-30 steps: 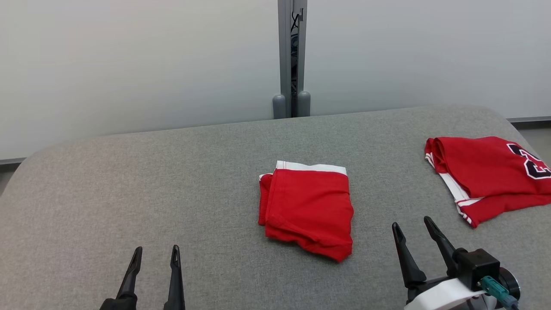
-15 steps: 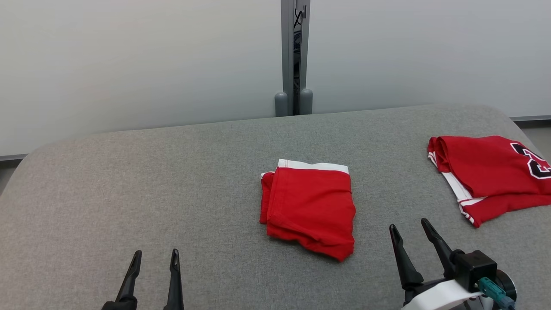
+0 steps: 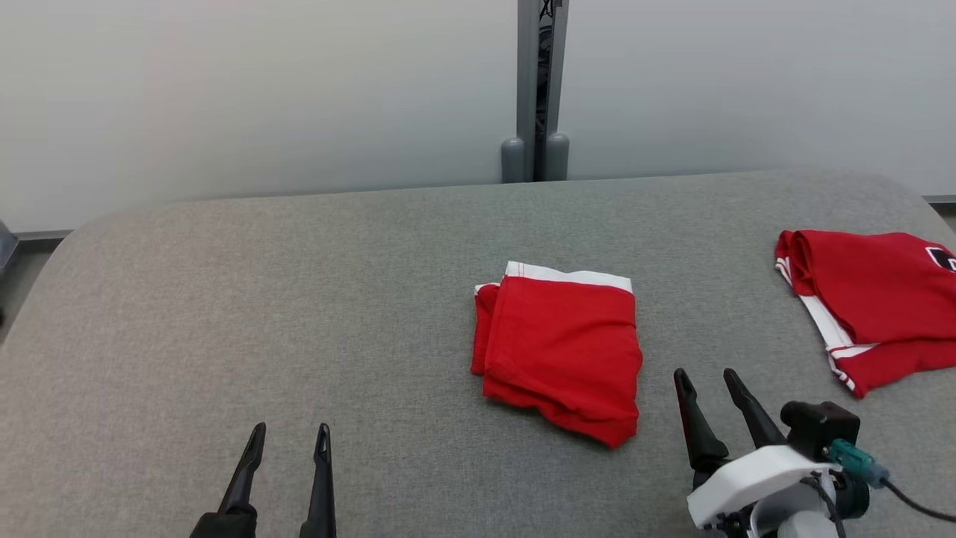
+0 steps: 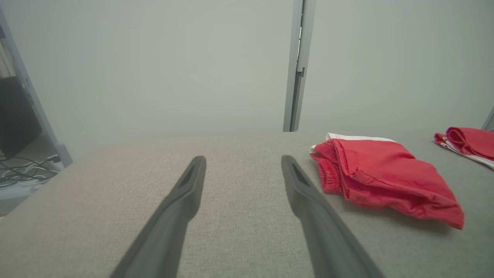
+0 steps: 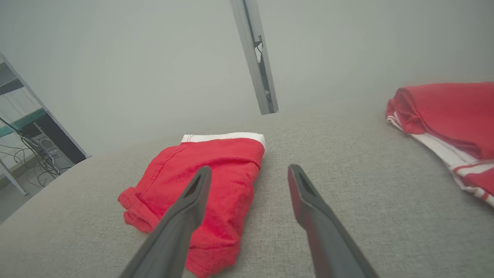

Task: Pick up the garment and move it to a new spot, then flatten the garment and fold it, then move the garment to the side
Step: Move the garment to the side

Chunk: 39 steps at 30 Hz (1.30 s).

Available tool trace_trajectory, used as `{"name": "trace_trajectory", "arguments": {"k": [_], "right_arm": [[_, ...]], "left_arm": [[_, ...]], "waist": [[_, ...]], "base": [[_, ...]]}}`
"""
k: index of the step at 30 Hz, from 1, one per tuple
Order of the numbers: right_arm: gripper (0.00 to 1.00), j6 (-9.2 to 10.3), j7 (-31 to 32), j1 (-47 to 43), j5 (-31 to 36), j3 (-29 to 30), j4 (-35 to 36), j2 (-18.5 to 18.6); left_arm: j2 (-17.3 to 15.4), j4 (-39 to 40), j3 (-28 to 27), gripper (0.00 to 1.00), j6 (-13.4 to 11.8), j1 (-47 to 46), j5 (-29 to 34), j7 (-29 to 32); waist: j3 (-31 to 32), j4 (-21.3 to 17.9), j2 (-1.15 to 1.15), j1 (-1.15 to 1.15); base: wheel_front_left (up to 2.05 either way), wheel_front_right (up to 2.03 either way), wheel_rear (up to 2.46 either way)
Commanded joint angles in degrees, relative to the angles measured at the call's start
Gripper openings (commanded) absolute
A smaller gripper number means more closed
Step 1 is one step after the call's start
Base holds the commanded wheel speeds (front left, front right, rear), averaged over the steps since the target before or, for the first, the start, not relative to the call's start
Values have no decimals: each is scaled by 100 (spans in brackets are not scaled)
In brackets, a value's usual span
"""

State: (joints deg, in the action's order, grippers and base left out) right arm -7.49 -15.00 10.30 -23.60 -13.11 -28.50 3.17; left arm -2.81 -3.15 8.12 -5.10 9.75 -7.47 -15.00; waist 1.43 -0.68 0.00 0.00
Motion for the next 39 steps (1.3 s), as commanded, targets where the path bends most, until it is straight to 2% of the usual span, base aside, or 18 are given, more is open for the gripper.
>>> {"name": "trace_trajectory", "arguments": {"k": [1, 8, 12, 17, 23, 24, 25, 26, 28, 29, 39], "right_arm": [[100, -2, -28, 164, -219, 4, -188, 19], [100, -3, 75, 996, -1888, -215, -1258, -11], [100, -3, 129, 1418, -2514, -354, -1784, 1], [100, -3, 133, 1873, -2892, -490, -2408, 97], [100, -3, 187, 2169, -3021, -679, -2991, 124], [86, -3, 180, 2202, -3056, -719, -3051, 122], [62, -3, 178, 2223, -3097, -761, -3089, 117], [44, -3, 172, 2234, -3127, -811, -3104, 111], [12, -3, 159, 2264, -3155, -934, -3127, 114], [0, -3, 136, 2281, -3186, -972, -3120, 129], [0, -3, -32, 2546, -2776, -1427, -2987, 438]], "left_arm": [[-23, -16, 16, 100, 12, -106, 31, -17], [-21, -10, 199, 100, 31, -237, 27, -18], [-21, -4, 246, 100, 44, -331, 35, -18], [-21, -38, 304, 100, 61, -497, 26, -18], [-22, -46, 386, 100, 45, -591, 22, -18], [-20, -47, 397, 100, 34, -599, 20, -18], [-20, -49, 407, 100, 25, -605, 17, -18], [-21, -51, 415, 100, 16, -614, 14, -18], [-20, -54, 423, 100, 6, -641, 9, -18], [-21, -53, 423, 100, 6, -651, 8, -18], [-21, 50, 421, 100, 23, -728, 86, -18]], "waist": [[-68, 108, 0, 0], [-277, 492, 0, 0], [-464, 686, 0, 0], [-641, 879, 0, 0], [-728, 1000, 0, 0], [-737, 1013, 0, 0], [-745, 1023, 0, 0], [-754, 1031, 0, 0], [-770, 1036, 0, 0], [-774, 1031, 0, 0], [-899, 766, 0, 0]], "base": [[0, 0, 0], [0, 0, 0], [0, 0, 0], [0, 0, 0], [0, 0, 0], [0, 0, 0], [0, 0, 0], [0, 0, 0], [0, 0, 0], [0, 0, 0], [0, 0, 0]]}}
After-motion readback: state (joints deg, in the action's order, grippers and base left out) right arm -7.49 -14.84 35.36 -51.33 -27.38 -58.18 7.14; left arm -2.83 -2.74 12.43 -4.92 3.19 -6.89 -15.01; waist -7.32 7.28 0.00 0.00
